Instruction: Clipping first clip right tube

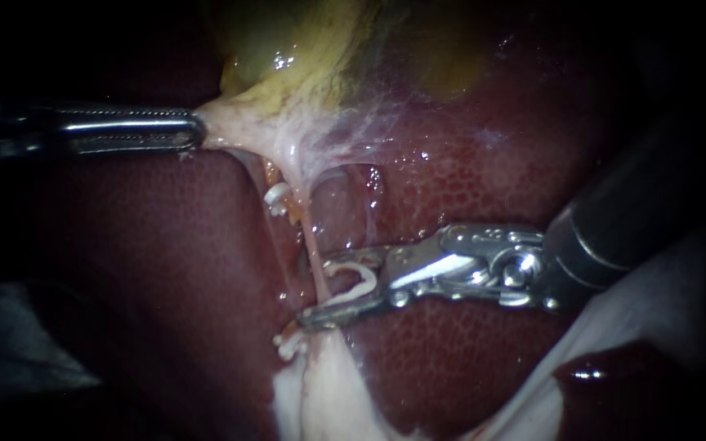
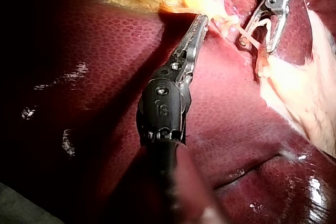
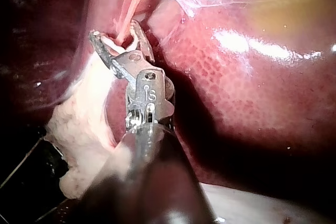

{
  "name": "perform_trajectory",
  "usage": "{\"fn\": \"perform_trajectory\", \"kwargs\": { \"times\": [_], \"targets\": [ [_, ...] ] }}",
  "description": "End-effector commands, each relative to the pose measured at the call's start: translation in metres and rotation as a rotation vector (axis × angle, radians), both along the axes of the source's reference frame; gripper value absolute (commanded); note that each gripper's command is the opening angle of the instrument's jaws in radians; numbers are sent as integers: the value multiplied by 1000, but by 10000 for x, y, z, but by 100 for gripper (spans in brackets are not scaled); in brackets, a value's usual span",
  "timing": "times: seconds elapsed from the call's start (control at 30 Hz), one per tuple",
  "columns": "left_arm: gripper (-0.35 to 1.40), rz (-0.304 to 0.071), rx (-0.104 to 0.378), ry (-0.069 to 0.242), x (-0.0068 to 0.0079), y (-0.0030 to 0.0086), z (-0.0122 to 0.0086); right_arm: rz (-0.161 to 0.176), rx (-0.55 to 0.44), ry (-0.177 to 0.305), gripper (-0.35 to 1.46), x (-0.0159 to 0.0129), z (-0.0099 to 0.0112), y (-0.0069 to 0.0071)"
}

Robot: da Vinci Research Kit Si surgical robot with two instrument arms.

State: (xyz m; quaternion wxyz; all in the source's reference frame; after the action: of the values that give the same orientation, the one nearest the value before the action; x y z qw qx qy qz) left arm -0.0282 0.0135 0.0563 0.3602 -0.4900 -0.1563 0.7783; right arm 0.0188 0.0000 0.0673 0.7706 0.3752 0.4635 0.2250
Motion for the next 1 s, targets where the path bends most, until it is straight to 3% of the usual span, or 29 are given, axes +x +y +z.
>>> {"fn": "perform_trajectory", "kwargs": {
  "times": [0.03, 0.27, 0.63, 1.0],
  "targets": [
    [-35, 0, 0, 0, 0, 0, 0, 2, 9, 8, 49, 1, 1, 0],
    [-35, 0, 0, 0, 0, 0, 0, 10, 89, 81, 50, 3, 2, 0],
    [-35, 0, 0, 0, 0, 0, 0, -18, 216, 230, 47, 9, -7, -7],
    [-35, 0, 0, 0, 0, 0, 0, -25, 247, 264, 39, 15, -9, -8]
  ]
}}
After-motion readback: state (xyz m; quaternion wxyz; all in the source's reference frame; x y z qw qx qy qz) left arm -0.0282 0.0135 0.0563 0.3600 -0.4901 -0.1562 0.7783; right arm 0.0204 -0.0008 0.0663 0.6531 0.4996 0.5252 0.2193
